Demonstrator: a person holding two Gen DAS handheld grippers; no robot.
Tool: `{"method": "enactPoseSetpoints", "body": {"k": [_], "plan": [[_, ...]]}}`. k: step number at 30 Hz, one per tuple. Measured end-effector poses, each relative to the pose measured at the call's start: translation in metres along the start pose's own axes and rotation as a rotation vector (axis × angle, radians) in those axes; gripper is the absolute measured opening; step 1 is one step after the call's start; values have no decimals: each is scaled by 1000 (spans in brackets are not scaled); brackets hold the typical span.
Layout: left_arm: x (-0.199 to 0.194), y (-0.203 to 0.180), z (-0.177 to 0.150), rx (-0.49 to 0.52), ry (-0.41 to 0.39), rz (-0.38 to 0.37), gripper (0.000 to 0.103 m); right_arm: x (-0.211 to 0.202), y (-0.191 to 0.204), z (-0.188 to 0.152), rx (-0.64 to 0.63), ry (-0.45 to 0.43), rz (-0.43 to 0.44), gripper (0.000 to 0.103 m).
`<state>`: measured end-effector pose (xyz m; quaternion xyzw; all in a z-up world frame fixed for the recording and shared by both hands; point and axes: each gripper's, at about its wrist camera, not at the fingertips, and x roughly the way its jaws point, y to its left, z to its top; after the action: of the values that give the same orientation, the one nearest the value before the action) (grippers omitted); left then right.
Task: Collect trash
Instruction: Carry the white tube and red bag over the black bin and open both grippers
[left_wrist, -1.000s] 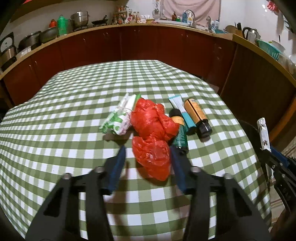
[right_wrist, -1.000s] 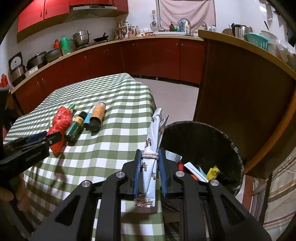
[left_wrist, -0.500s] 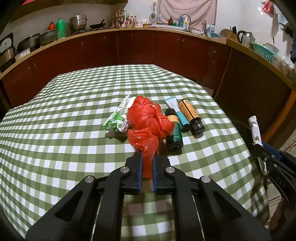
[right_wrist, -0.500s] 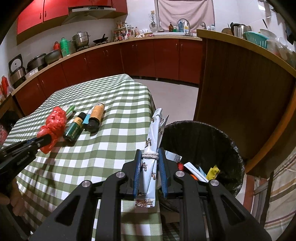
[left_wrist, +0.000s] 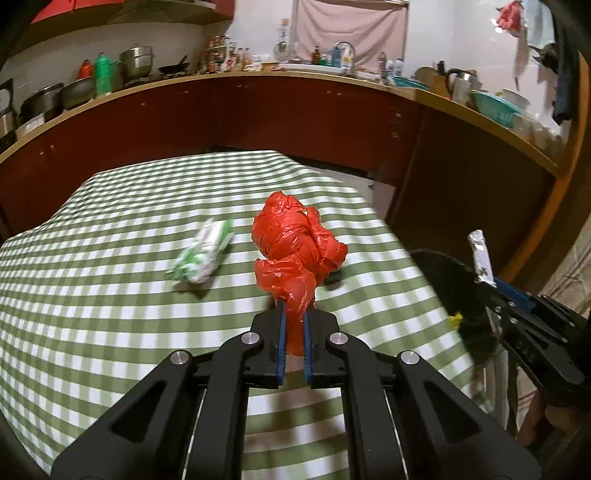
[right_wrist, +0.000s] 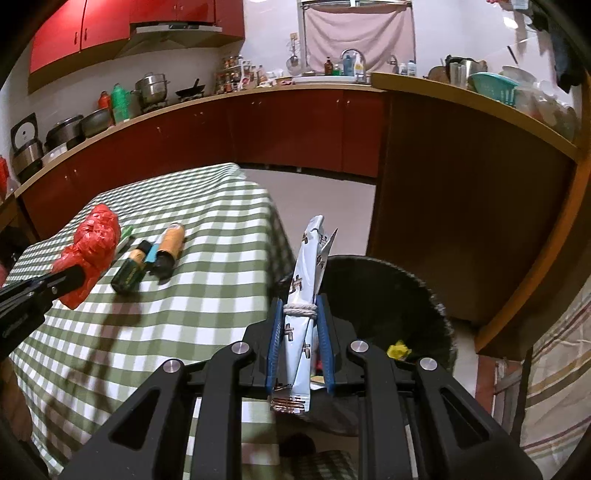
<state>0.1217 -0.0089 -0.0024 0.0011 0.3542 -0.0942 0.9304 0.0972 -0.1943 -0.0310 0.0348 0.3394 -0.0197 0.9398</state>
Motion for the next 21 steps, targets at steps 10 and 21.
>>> {"method": "enactPoseSetpoints", "body": {"k": [10,21], "plan": [[18,-68,7,97,8,-93,7,0,-37,-1,25,-2,-52,20],[47,-117,7,176,43,-117,7,7,-70,-6,63,2,-71,20]]}}
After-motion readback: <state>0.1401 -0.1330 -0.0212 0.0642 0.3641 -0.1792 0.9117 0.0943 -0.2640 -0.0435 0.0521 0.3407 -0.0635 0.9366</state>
